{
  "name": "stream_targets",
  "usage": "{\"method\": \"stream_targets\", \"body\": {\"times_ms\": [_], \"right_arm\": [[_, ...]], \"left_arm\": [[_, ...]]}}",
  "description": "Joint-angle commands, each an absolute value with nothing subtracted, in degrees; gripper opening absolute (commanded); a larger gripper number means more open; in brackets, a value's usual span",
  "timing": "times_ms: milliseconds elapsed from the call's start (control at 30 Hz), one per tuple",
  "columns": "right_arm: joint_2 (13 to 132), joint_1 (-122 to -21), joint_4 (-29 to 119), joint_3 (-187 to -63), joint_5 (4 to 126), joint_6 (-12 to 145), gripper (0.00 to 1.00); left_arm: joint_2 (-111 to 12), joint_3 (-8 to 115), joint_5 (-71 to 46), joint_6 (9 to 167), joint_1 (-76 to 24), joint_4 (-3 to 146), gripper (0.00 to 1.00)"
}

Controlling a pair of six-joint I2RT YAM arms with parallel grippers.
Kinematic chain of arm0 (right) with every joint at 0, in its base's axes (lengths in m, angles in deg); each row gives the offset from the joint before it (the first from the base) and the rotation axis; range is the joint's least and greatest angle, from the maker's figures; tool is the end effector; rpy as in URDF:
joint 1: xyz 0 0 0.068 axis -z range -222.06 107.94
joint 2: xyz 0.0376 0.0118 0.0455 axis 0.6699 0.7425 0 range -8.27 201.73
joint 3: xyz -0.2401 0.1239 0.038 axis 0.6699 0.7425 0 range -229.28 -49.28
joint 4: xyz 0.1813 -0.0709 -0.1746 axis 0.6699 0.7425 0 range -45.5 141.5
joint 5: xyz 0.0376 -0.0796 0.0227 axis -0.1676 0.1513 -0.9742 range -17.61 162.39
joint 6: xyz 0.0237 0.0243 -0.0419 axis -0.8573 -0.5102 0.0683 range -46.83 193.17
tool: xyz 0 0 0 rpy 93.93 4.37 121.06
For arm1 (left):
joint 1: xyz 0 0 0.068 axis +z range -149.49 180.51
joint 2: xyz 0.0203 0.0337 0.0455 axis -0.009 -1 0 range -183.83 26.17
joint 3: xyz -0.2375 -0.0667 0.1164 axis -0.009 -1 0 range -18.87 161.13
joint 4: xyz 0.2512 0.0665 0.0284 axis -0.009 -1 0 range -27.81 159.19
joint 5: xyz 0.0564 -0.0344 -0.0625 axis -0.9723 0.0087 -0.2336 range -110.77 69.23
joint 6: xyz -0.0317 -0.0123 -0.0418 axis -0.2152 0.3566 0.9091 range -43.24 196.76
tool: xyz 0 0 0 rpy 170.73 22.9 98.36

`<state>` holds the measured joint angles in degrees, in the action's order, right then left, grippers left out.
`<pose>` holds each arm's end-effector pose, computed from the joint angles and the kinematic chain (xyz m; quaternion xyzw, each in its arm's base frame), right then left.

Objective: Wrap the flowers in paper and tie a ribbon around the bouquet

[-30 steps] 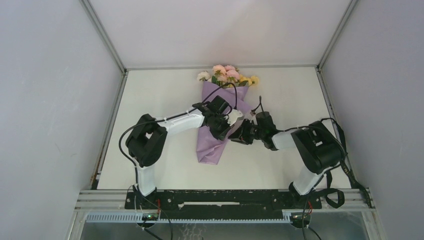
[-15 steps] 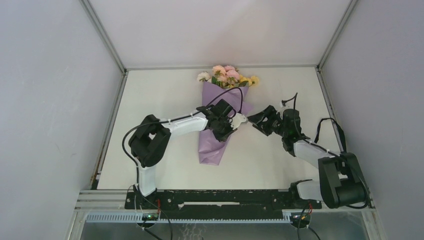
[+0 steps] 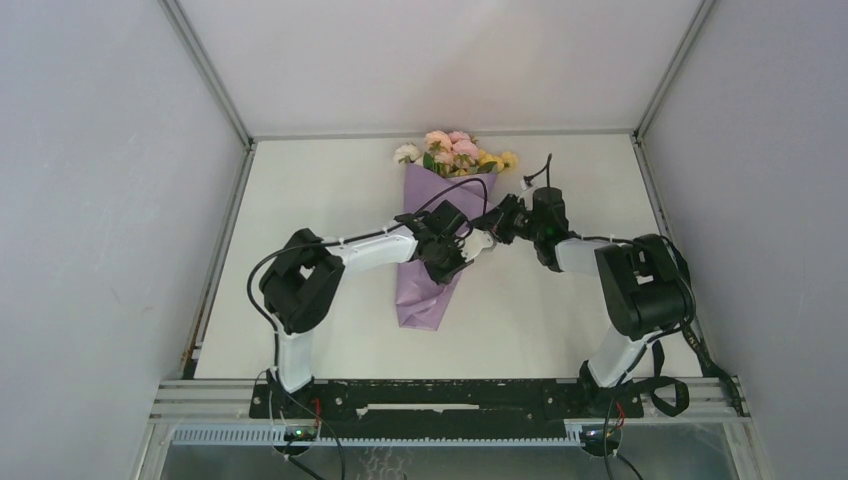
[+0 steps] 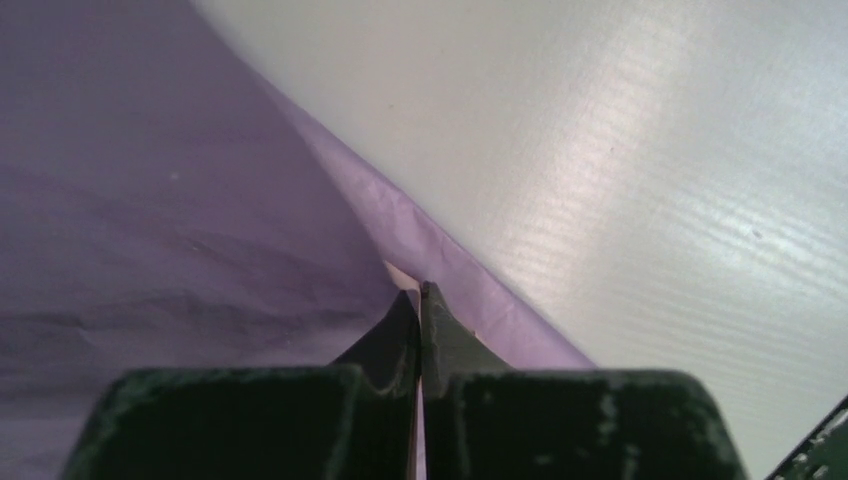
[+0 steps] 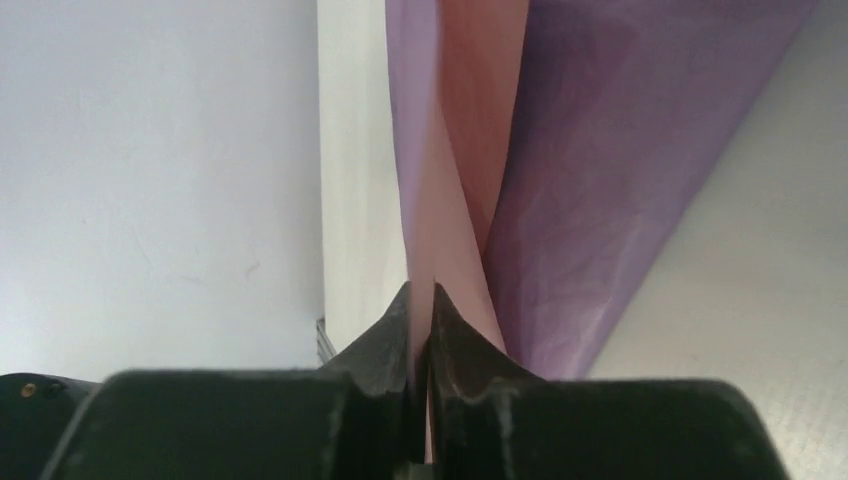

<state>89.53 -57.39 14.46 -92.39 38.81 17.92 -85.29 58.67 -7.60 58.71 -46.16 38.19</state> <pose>0.3233 0.1091 0.1665 0.1285 0.8107 0.4970 0.2814 0.2681 -0.2962 0.1739 0.5401 0.8058 -0.1618 0.1813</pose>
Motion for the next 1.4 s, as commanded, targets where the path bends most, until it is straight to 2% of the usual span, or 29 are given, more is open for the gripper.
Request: {"method": "stream_targets", "body": {"times_ms": [0, 67, 167, 267, 367, 500, 533, 633, 700, 767, 867, 1033, 1233, 1367], "right_arm": [[90.52, -57.04, 14.89, -94.37, 36.42, 20.67, 0.00], [91.31, -55.32, 17.25, -94.98, 38.48, 23.84, 0.00], [94.03, -52.77, 22.13, -97.35, 40.34, 29.28, 0.00], [96.48, -51.61, 21.89, -98.46, 39.05, 30.89, 0.00], [98.47, -50.99, 24.52, -100.50, 39.74, 33.64, 0.00], [100.94, -50.47, 25.42, -102.01, 40.32, 35.24, 0.00], [101.59, -50.33, 25.71, -102.45, 40.37, 35.52, 0.00], [102.82, -50.05, 26.21, -102.99, 40.69, 36.04, 0.00], [103.27, -50.02, 26.54, -103.36, 41.17, 36.43, 0.00], [103.71, -49.99, 26.74, -103.78, 41.32, 36.73, 0.00], [104.37, -49.90, 27.54, -104.73, 41.82, 37.45, 0.00], [104.85, -49.97, 29.90, -106.74, 42.53, 39.36, 0.01], [102.40, -49.44, 41.08, -111.92, 49.31, 45.70, 0.30], [97.58, -48.25, 54.47, -117.17, 61.95, 52.02, 0.36]], "left_arm": [[-84.29, 58.88, -8.73, 57.30, -46.75, 39.12, 0.00], [-83.78, 59.35, -9.30, 56.88, -47.41, 38.33, 0.04], [-82.39, 60.12, -9.33, 55.96, -48.93, 36.18, 0.22], [-80.17, 61.76, -7.05, 54.24, -50.65, 31.17, 0.44], [-77.35, 66.30, -1.14, 52.41, -50.91, 22.21, 0.54], [-72.88, 70.32, 1.76, 48.01, -50.78, 13.66, 0.55], [-71.55, 69.86, 0.97, 47.21, -50.47, 13.75, 0.52], [-69.87, 63.40, -7.82, 48.66, -50.01, 23.08, 0.35], [-71.73, 58.94, -13.94, 49.09, -50.75, 29.10, 0.32], [-74.36, 57.38, -16.61, 49.07, -51.99, 33.30, 0.34], [-76.39, 54.06, -21.33, 47.54, -54.88, 40.68, 0.44], [-79.42, 49.88, -26.25, 43.28, -60.11, 45.91, 0.53], [-83.48, 45.18, -27.57, 39.15, -64.63, 46.39, 0.56], [-83.86, 43.88, -28.39, 38.46, -65.93, 45.99, 0.57]]}}
